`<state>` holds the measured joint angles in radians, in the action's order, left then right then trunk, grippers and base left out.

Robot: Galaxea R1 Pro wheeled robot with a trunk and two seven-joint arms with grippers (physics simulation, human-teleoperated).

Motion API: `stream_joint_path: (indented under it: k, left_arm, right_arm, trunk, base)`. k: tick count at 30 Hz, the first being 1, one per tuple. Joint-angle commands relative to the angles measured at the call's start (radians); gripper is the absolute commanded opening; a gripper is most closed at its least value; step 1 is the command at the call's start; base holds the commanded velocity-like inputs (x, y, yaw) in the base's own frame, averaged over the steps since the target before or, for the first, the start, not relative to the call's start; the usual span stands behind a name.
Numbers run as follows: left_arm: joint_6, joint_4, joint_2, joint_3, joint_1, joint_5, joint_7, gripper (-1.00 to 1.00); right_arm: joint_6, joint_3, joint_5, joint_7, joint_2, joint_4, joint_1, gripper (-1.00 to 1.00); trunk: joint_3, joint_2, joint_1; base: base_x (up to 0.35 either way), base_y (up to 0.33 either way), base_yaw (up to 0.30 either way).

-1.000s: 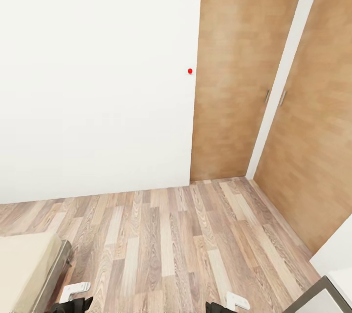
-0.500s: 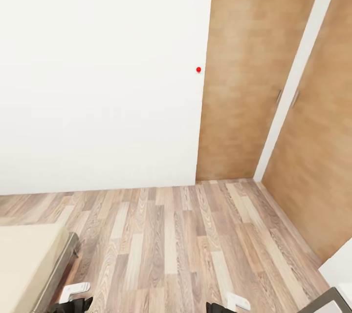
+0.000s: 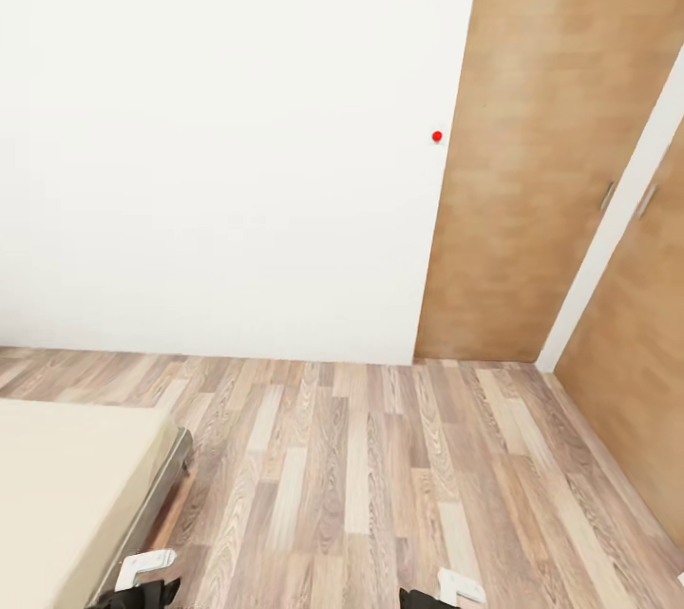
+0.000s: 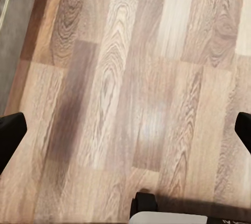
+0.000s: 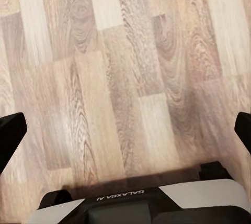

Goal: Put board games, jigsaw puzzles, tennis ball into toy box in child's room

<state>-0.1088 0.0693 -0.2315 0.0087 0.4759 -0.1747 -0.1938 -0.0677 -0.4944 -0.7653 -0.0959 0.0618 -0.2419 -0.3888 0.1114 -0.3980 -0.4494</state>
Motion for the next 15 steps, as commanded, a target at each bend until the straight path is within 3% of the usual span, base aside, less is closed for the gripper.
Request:
stream_joint_path:
  k: [1,10,15]
  left_arm:
    - [-0.001,-0.002,0.000,0.001,0.001,-0.008,-0.005,1.00]
    - [0.007,-0.002,0.001,0.000,0.001,-0.008,-0.004,1.00]
    - [0.009,-0.002,0.002,-0.001,0.001,-0.007,-0.004,1.00]
  right_arm:
    - [-0.004,-0.009,-0.010,-0.005,0.000,0.000,-0.001,1.00]
    - [-0.004,-0.009,-0.010,-0.005,-0.001,0.000,-0.001,1.00]
    - [-0.010,-0.008,-0.011,-0.005,-0.007,0.001,0.000,1.00]
  trunk:
    - [0.002,-0.002,-0.001]
    - [0.002,-0.002,-0.001]
    - [0.002,-0.002,-0.001]
  base:
    - [0.000,0.000,0.291]
    - [0.000,0.000,0.285]
    - [0.000,0.000,0.106]
